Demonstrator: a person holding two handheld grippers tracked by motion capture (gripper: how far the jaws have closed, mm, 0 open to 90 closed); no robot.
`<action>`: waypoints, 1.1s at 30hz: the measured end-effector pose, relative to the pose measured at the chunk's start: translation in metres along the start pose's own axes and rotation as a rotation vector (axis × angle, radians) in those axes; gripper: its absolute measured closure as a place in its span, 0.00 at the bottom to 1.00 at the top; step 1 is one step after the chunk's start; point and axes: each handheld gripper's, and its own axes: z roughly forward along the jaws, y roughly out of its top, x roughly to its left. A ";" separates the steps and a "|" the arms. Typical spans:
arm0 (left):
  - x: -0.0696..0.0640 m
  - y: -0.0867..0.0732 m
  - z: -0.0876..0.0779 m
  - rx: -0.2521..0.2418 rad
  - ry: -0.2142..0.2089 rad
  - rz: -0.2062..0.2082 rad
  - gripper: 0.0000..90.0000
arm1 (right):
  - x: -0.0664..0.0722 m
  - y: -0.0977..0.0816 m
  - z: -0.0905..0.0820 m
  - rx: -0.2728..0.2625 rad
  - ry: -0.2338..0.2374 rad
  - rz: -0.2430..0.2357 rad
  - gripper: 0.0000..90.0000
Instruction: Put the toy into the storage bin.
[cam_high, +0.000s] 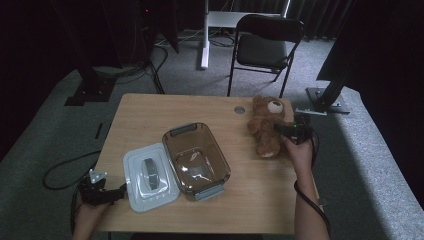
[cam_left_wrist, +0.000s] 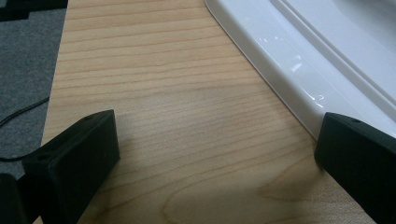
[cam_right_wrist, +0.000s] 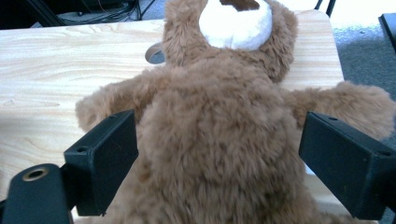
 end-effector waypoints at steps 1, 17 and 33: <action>0.000 0.000 0.000 0.000 0.000 0.000 0.01 | 0.000 0.002 0.002 0.002 0.001 0.001 0.12; 0.000 0.000 0.000 -0.001 0.000 -0.002 0.01 | -0.008 0.000 0.048 0.138 -0.006 0.066 0.12; 0.000 0.000 0.000 -0.001 0.000 -0.002 0.01 | 0.009 -0.013 0.069 0.207 -0.020 -0.008 0.11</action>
